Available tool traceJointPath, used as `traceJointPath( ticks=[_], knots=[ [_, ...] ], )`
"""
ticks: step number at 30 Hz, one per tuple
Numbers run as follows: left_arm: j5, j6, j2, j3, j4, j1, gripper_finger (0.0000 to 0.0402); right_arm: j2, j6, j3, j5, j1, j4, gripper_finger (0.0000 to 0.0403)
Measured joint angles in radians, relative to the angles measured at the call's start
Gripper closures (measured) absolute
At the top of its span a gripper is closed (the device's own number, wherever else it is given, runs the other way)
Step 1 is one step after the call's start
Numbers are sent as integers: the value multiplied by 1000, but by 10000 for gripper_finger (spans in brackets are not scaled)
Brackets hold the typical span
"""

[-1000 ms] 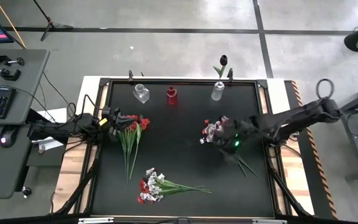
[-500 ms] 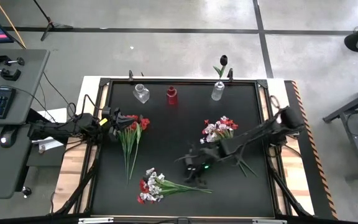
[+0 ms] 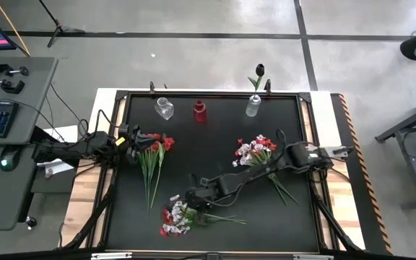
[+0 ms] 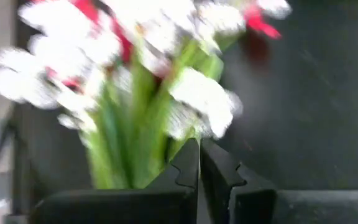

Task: Sort flowers into vase by color
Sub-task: Put the bottom black flower into the right transparent flower vase

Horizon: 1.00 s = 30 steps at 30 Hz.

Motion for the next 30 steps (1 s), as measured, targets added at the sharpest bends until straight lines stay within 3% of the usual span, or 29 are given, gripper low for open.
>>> traceJointPath(
  ticks=[5, 10, 25, 30],
  knots=[
    [0, 0, 0, 0, 0, 0, 402, 61, -97, 161, -104, 6, -13, 401],
    [0, 0, 0, 0, 0, 0, 402, 74, -212, 203, -202, 23, -15, 402],
    [0, 0, 0, 0, 0, 0, 401, 118, -283, 198, -202, 107, -145, 403],
    [0, 0, 0, 0, 0, 0, 402, 149, -223, 198, -107, 119, -148, 403]
  ],
)
